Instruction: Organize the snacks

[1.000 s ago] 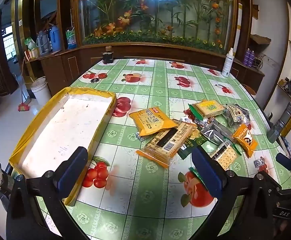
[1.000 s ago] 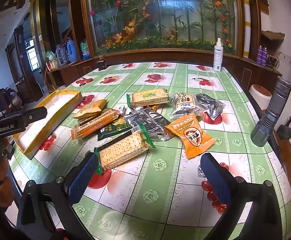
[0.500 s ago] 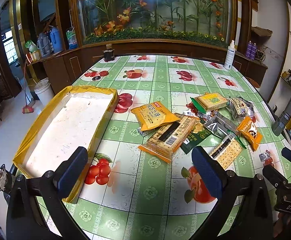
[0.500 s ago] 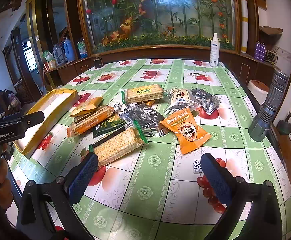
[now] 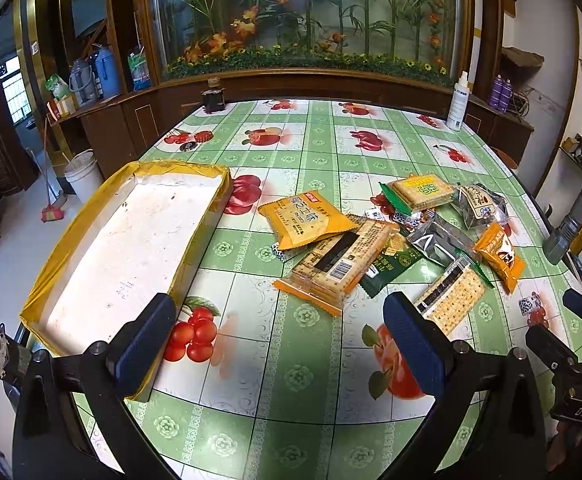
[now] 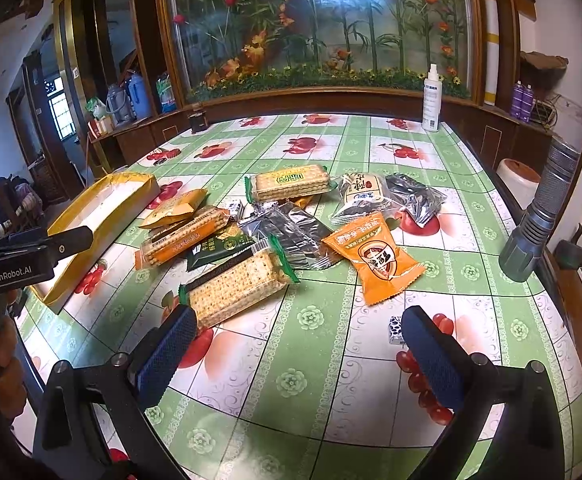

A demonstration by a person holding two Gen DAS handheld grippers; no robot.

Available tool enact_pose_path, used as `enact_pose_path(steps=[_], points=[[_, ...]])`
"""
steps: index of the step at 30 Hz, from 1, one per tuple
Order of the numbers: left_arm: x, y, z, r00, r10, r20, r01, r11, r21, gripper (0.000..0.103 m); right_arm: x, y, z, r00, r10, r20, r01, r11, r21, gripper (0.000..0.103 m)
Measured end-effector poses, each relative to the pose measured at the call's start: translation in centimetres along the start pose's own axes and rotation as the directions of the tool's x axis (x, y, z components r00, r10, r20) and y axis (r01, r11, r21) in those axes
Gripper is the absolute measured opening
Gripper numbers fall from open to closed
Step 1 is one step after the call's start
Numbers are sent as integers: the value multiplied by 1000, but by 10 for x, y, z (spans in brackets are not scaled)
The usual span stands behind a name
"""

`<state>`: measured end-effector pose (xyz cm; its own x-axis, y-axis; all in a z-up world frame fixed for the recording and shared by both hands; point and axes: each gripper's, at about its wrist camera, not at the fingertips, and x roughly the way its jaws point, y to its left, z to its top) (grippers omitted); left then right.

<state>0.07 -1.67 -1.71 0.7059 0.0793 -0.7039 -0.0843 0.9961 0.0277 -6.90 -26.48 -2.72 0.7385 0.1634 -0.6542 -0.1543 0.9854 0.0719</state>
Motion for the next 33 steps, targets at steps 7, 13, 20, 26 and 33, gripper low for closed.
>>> enact_pose_path(steps=[7, 13, 20, 26, 33], points=[[5, -6, -16, 973, -228, -24, 228, 973, 22, 103, 2, -7, 1, 1000, -23, 0, 23, 1000, 8, 103], [4, -32, -27, 972, -235, -24, 236, 965, 113, 103, 0, -40, 24, 999, -4, -37, 4, 1000, 17, 103], [14, -63, -23, 954, -286, -91, 299, 932, 203, 103, -6, -43, 53, 995, -94, -32, 90, 990, -107, 103], [21, -85, -21, 937, -321, -137, 347, 902, 258, 103, 16, -43, 37, 991, -67, -112, 56, 993, -101, 103], [24, -95, -24, 936, -320, -148, 350, 894, 280, 103, 23, -52, 31, 989, -51, -137, 39, 995, -92, 103]])
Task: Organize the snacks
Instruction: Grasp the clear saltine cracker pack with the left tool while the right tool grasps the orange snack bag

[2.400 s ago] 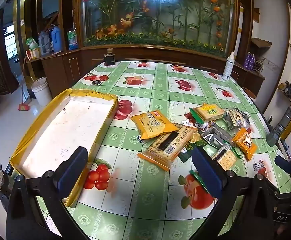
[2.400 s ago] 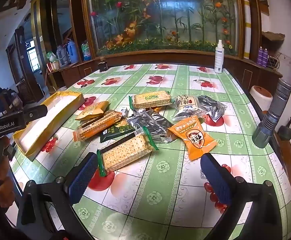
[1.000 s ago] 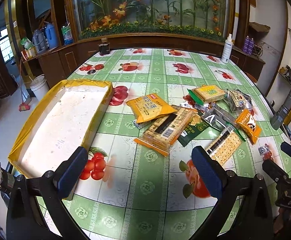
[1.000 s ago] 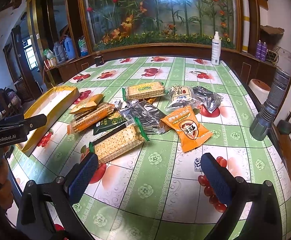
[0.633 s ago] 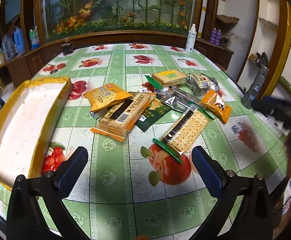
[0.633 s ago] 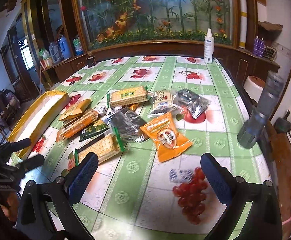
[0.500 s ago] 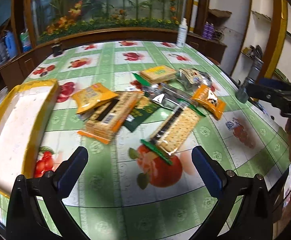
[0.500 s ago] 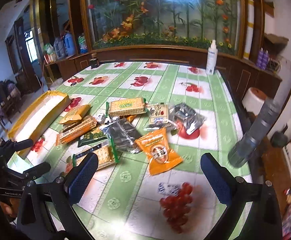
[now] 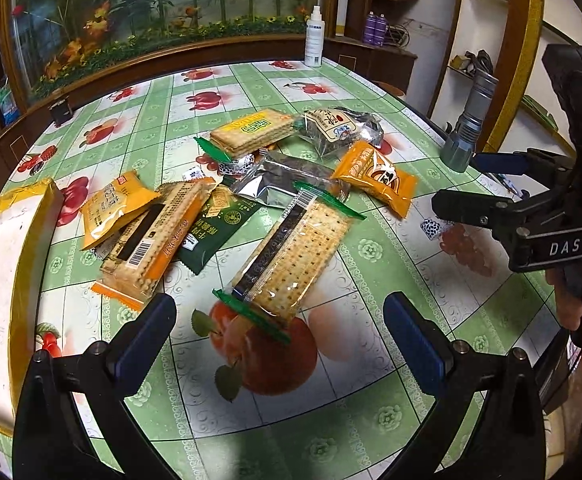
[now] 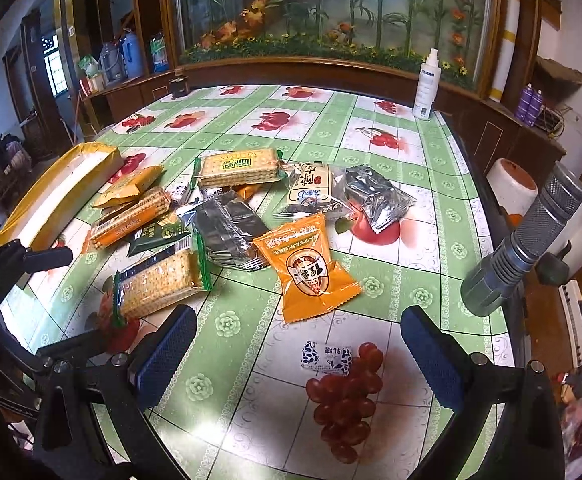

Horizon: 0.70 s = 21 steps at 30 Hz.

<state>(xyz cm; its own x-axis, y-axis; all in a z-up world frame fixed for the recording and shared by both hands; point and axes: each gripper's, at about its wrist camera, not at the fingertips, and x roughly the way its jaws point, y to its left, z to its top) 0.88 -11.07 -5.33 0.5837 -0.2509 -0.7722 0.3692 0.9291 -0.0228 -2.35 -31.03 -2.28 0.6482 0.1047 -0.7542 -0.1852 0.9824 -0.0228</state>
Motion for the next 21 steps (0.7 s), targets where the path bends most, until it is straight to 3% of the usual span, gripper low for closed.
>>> enact_pose_path(steps=[8, 15, 21], points=[[9, -5, 3, 1000, -19, 3, 19, 999, 36, 103, 18, -7, -3, 998, 61, -36, -60, 998, 19, 101], [36, -14, 16, 998, -47, -42, 50, 995, 84, 103, 36, -18, 2, 994, 100, -51, -98, 994, 49, 101], [53, -10, 28, 996, -59, -72, 67, 992, 111, 103, 57, -27, 9, 988, 131, -82, -127, 991, 48, 93]])
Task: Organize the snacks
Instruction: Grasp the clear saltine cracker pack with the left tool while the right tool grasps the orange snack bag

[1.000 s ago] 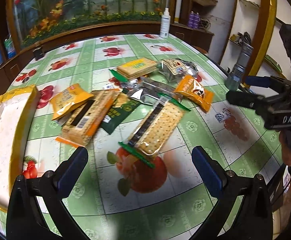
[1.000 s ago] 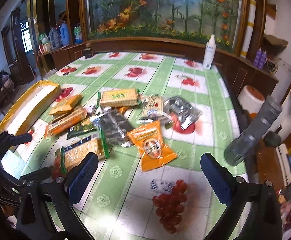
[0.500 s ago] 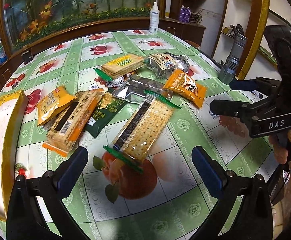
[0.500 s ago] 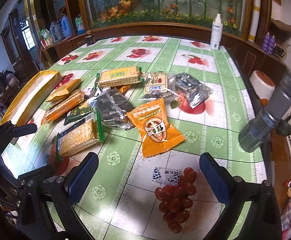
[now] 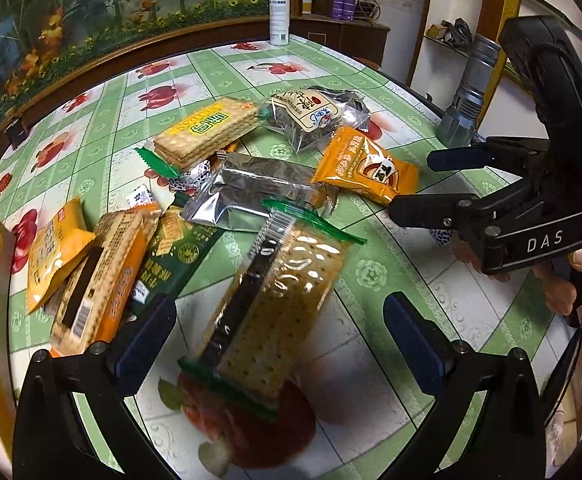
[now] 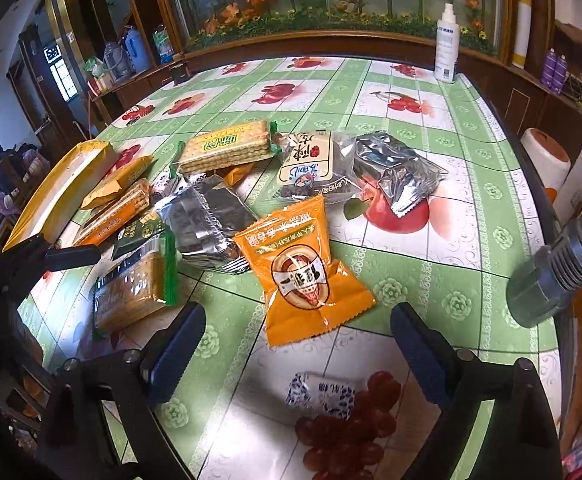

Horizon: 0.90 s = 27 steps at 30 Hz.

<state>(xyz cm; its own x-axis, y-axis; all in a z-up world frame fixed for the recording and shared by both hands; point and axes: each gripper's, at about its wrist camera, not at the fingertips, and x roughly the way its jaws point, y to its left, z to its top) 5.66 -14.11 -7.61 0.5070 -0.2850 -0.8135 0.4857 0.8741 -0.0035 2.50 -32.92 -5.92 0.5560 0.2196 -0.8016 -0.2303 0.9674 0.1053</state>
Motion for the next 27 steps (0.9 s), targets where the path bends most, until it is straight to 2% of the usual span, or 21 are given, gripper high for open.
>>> enact_pose_path(steps=[6, 7, 10, 11, 18, 24, 25, 27], points=[[14, -2, 5, 1000, 27, -16, -26, 999, 30, 103, 17, -2, 9, 1000, 10, -18, -10, 1000, -9, 90], [16, -4, 5, 999, 38, -15, -37, 999, 35, 103, 19, -1, 9, 1000, 10, -23, -10, 1000, -16, 85], [23, -9, 3, 998, 58, -26, -57, 997, 57, 95, 28, 2, 12, 999, -3, -41, 2, 999, -40, 72], [25, -10, 2, 997, 63, -35, -61, 996, 62, 95, 31, 3, 12, 999, -5, -49, 3, 999, -45, 71], [24, -12, 1, 998, 59, -31, -57, 996, 62, 95, 34, 5, 14, 999, -33, -43, 30, 998, -61, 74], [28, -3, 4, 999, 31, -43, -31, 999, 18, 95, 33, 13, 20, 998, -62, -35, 58, 995, -83, 74], [29, -1, 4, 999, 29, -41, -29, 1000, 8, 89, 36, 16, 20, 996, -75, -37, 71, 993, -93, 73], [26, 1, 6, 999, 27, -25, -27, 1000, -10, 69, 44, 19, 18, 994, -90, -59, 83, 990, -113, 71]])
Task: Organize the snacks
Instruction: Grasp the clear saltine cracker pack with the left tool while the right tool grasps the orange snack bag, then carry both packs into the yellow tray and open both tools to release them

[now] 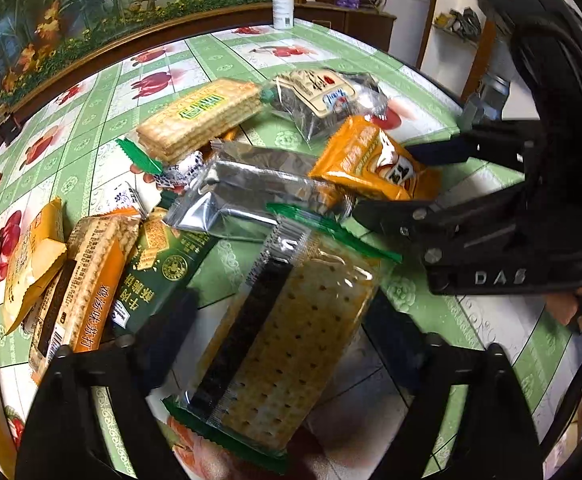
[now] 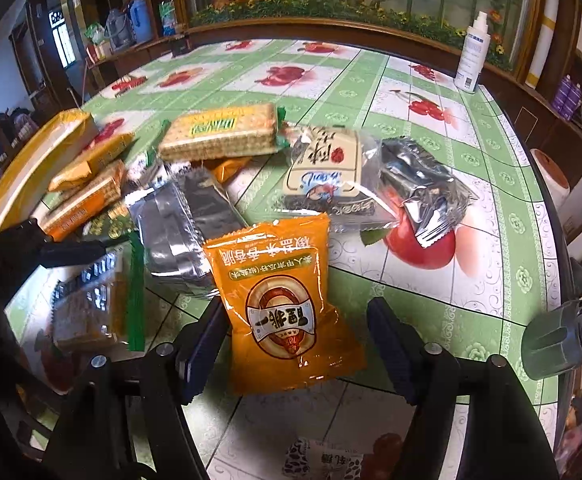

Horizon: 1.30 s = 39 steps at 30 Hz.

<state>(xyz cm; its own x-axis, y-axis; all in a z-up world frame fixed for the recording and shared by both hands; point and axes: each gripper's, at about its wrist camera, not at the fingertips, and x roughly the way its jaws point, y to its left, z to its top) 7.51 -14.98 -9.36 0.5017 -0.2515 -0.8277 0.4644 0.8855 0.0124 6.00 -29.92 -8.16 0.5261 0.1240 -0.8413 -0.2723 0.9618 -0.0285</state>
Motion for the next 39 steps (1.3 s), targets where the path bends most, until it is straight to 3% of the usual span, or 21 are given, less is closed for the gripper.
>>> enact_pose_path(steps=[1, 2, 5, 11, 18, 25, 39], points=[[-2, 1, 1, 1000, 1, 5, -1, 1000, -1, 53, -1, 1, -1, 1000, -6, 15, 6, 1000, -10, 61], [-3, 1, 2, 1000, -1, 2, 1, 1000, -1, 44, -2, 3, -2, 1000, -5, 19, 5, 1000, -16, 55], [-8, 2, -2, 1000, 16, 7, -16, 1000, -1, 44, -8, 3, -4, 1000, -10, 17, 10, 1000, 3, 43], [-54, 15, -21, 995, 60, 82, -56, 997, -55, 44, -46, 14, -12, 996, -52, 68, 49, 998, 44, 41], [-105, 57, -42, 984, 115, 139, -85, 975, -208, 44, -85, 70, -6, 981, -113, 158, 119, 993, -28, 41], [-130, 89, -60, 970, 174, 169, -118, 948, -297, 44, -92, 122, 4, 976, -127, 178, 148, 983, -110, 41], [-153, 146, -96, 956, 250, 157, -162, 889, -429, 45, -108, 194, 29, 960, -133, 247, 184, 963, -198, 41]])
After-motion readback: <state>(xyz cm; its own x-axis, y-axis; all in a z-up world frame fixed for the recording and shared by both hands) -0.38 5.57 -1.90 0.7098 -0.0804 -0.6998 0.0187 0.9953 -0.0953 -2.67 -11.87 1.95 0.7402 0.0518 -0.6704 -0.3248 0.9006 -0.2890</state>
